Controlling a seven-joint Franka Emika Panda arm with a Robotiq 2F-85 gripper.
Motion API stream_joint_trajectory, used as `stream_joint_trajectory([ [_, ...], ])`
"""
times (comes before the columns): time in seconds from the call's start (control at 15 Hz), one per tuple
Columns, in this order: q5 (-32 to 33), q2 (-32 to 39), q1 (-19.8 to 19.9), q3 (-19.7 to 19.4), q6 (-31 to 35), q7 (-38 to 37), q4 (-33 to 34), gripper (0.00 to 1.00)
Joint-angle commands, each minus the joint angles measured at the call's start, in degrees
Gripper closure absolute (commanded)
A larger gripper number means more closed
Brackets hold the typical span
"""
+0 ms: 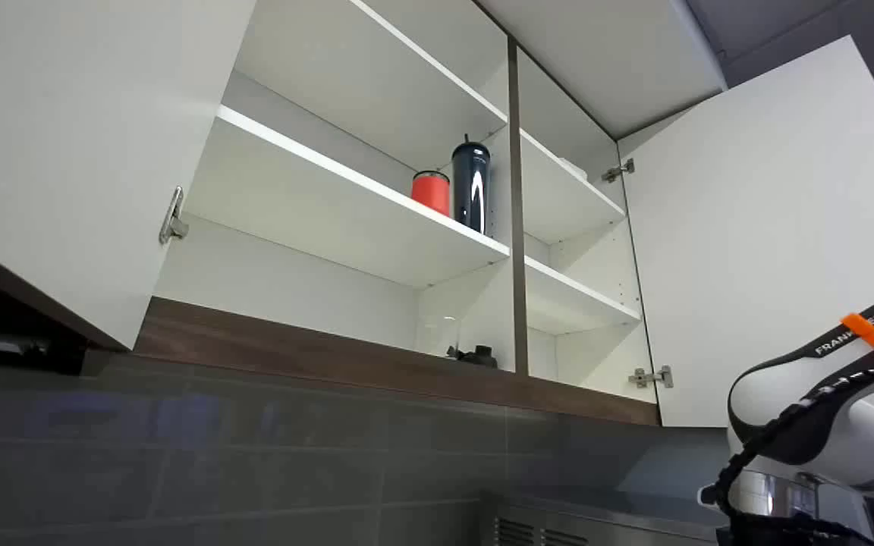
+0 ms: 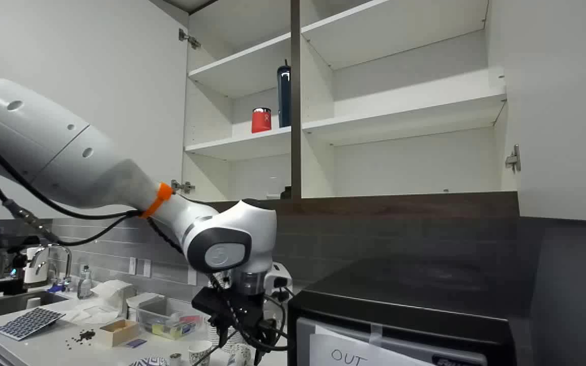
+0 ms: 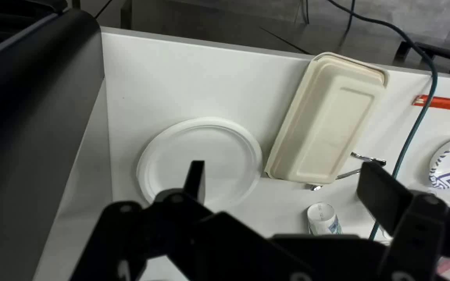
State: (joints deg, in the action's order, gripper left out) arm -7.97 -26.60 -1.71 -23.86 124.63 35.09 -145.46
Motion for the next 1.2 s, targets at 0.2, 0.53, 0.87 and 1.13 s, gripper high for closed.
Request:
stream_joint_trajectory([
  [0.2,-1.1,0.4,2.1,2.0,-0.3,0.9,0.1,0.0],
  [0.53,2.5,-1.0,1.3,9.1,-1.1,-3.2,-0.9,0.0],
  [0.87,6.4,-0.3,-2.3,22.0,-0.7,-12.7,-0.7,0.0],
  [1.13,8.0,2.7,-4.3,29.9,5.2,-25.4,-1.0,0.0],
])
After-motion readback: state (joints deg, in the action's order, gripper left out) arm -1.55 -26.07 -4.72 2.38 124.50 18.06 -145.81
